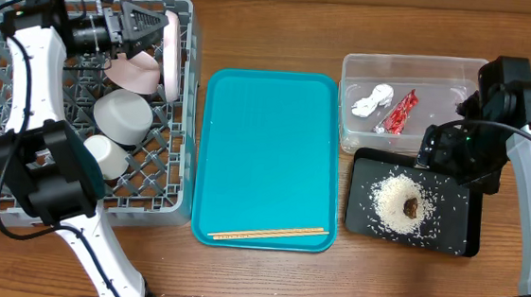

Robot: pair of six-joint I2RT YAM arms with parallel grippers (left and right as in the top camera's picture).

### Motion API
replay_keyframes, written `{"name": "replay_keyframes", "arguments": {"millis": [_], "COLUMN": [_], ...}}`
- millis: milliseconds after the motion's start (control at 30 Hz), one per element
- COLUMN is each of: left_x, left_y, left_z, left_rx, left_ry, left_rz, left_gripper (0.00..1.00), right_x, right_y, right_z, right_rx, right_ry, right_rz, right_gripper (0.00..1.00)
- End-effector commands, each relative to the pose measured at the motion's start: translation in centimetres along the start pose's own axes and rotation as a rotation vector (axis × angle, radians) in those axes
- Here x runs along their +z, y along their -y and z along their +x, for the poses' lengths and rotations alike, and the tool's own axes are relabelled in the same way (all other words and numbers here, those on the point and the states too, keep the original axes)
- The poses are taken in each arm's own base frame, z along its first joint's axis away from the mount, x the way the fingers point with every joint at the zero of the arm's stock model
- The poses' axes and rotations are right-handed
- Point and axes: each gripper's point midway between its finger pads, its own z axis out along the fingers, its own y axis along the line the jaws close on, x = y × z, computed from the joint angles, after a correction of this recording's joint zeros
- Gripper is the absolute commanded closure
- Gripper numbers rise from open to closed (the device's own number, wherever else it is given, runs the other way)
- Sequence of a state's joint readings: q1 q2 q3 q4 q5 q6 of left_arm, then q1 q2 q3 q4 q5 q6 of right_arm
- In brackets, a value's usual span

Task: Sort waste into correct bins and load items into the dishwasher
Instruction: 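Stand the white plate upright in the rack and release it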

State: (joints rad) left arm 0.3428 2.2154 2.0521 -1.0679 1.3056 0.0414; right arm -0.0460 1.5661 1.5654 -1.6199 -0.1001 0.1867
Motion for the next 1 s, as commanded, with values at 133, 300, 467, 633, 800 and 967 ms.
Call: {"name": "replay_keyframes", "arguments": {"millis": [133, 300, 467, 633, 800, 967], "left_x": [-1.2, -1.2, 0.5, 5.5, 9.2, 11.8], "left_y": [4.8, 8.2, 10.0, 10.5, 9.2, 6.5], "left_z": [1.0, 3.8, 8.5, 14.8, 20.2, 26.8], "left_rx": [0.158, 0.281, 0.379, 0.481, 0.621, 0.739], "left_ry": [-0.009, -0.077, -0.230, -0.481, -0.678, -0.874], "left_rz": [-0.113, -0.388, -0.653, -0.740, -0.835, -0.886], "left_gripper": [0.00, 0.00, 0.00, 0.00, 0.00, 0.00], "right_x": [-1.0, -1.0, -1.0, -1.0, -1.0, -1.2], "right_y": [0.0, 0.0, 0.0, 0.0, 1.0, 2.9], "right_z": [-0.2, -0.2, -0.2, -0.2, -0.1, -0.5], "right_rx": [0.005, 0.004, 0.005, 0.005, 0.046, 0.135], "right_ry": [0.039, 0.039, 0.039, 0.040, 0.040, 0.062], "right_rz": [-0.004, -0.004, -0.004, -0.004, 0.052, 0.119], "right_gripper": [0.16, 0.16, 0.16, 0.16, 0.16, 0.13]}}
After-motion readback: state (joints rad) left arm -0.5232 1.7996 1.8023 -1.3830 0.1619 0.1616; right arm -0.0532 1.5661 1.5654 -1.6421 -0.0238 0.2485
